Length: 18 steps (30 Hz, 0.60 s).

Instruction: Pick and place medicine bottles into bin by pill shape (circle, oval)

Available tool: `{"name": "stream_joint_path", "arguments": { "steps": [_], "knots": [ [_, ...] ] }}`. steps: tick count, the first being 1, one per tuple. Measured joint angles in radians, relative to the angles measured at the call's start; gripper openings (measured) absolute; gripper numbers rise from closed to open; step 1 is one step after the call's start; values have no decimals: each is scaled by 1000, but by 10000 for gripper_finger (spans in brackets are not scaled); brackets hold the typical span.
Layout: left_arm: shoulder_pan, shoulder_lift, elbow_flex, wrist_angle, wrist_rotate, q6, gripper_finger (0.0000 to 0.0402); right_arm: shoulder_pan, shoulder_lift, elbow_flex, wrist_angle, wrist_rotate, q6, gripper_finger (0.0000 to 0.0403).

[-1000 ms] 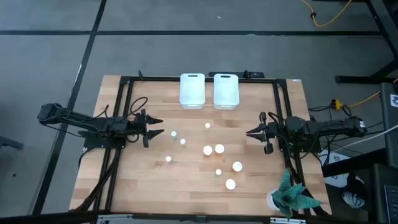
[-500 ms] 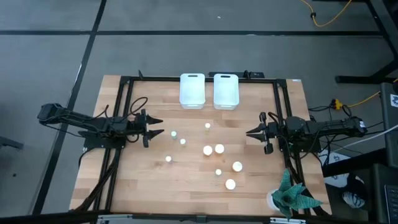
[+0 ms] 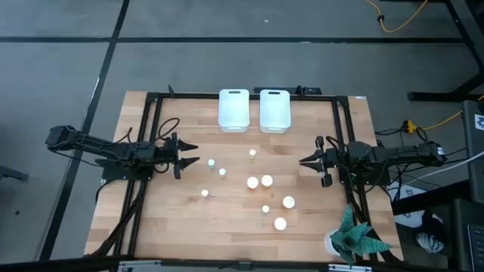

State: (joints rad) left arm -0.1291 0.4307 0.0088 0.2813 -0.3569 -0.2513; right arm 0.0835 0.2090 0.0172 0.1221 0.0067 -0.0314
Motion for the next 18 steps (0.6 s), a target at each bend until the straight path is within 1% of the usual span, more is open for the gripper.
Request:
{"name": "stream_joint_path", "arguments": {
  "steps": [10,15,18],
  "knots": [
    [0,0,0,0,0,0,234,0,0,0,1,0,7,42],
    [0,0,0,0,0,0,234,0,0,0,29,2,127,42],
    [0,0,0,0,0,0,234,0,0,0,79,2,132,42]
  ]
}}
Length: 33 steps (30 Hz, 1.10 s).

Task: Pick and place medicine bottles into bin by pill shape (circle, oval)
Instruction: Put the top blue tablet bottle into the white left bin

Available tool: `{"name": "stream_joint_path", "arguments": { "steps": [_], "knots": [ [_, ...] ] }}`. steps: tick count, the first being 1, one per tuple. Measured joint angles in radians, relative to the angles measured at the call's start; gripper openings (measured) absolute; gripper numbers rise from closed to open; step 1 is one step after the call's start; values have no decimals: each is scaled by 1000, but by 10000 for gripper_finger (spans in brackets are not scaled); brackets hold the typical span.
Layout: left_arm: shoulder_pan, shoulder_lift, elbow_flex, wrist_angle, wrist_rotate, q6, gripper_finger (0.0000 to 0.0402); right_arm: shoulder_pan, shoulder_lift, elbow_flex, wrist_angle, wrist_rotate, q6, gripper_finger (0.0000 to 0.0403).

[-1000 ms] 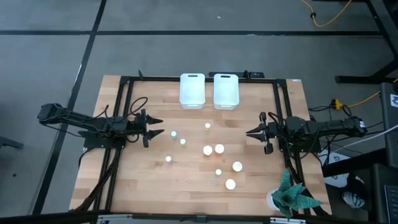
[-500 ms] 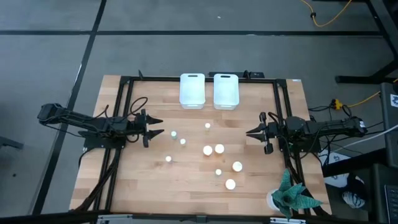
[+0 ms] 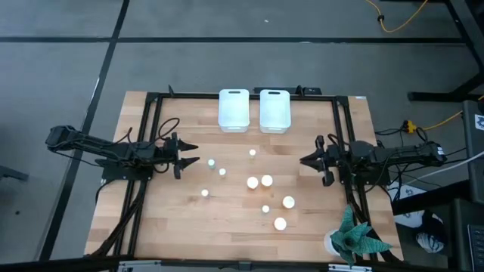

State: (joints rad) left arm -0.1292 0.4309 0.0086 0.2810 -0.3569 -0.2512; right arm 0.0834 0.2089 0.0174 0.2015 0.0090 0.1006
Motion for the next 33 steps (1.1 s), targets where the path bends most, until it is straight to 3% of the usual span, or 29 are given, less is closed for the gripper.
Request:
{"name": "stream_joint_path", "arguments": {
  "steps": [22,26,33],
  "knots": [
    [0,0,0,0,0,0,234,0,0,0,16,13,27,42],
    [0,0,0,0,0,0,234,0,0,0,19,-10,97,43],
    [0,0,0,0,0,0,234,0,0,0,24,-10,154,98]
  ]
}}
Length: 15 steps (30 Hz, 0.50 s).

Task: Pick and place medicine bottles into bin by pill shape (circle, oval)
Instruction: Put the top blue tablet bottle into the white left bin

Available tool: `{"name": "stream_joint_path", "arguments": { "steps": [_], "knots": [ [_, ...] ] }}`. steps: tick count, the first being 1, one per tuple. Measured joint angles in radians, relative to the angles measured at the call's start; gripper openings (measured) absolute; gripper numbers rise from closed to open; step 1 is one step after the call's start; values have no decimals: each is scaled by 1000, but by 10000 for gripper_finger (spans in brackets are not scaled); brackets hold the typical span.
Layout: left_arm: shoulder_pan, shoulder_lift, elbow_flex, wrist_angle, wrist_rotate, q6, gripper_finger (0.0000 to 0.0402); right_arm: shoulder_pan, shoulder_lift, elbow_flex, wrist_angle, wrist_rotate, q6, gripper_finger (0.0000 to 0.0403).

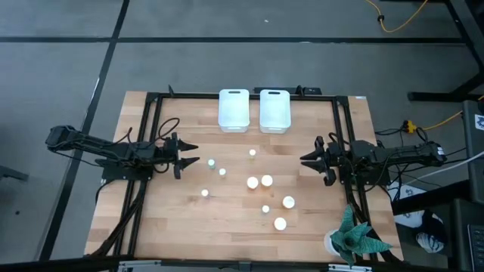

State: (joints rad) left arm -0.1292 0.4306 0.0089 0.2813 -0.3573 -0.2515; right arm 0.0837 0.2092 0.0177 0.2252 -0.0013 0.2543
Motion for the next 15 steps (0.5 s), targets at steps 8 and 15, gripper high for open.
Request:
{"name": "stream_joint_path", "arguments": {
  "steps": [8,15],
  "knots": [
    [0,0,0,3,0,54,234,0,0,0,11,0,3,171],
    [0,0,0,7,-31,54,234,0,0,0,10,15,2,180]
  ]
}}
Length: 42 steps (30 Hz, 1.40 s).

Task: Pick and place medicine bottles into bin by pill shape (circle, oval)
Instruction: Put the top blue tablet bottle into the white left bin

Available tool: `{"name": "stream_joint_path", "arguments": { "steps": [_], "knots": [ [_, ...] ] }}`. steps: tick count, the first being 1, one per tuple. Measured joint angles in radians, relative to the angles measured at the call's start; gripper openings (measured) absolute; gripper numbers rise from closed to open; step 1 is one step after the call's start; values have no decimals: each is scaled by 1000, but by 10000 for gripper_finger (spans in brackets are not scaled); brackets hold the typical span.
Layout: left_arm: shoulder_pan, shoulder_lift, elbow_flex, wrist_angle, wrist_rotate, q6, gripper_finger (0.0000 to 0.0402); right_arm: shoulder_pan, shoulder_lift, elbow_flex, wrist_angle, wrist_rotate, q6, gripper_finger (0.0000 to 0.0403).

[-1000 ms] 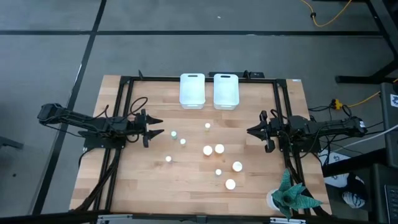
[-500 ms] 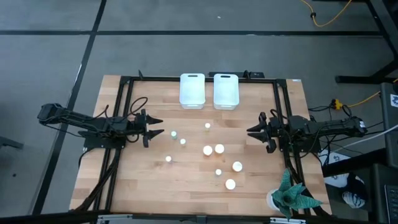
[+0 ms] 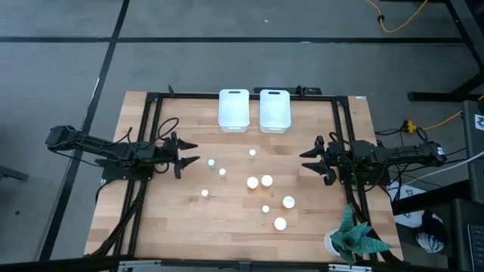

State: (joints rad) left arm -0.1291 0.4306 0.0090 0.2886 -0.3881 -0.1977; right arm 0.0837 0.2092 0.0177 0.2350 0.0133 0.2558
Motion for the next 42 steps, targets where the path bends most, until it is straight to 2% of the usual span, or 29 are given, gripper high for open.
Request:
{"name": "stream_joint_path", "arguments": {
  "steps": [12,15,17,23,27,33,42],
  "knots": [
    [0,0,0,58,-39,-10,234,0,0,0,-1,19,82,181],
    [0,0,19,101,13,-14,234,0,0,0,-1,20,86,181],
    [-7,17,73,44,57,-54,234,0,0,0,-1,27,106,181],
    [-13,185,310,-407,49,-161,234,0,0,0,-1,119,107,181],
    [-12,336,398,-566,64,-161,234,0,0,0,-1,151,106,181],
    [0,532,419,-571,165,-181,234,0,0,0,-1,151,105,181],
    [28,716,419,-481,166,-198,234,0,0,0,-1,151,103,181]
  ]
}}
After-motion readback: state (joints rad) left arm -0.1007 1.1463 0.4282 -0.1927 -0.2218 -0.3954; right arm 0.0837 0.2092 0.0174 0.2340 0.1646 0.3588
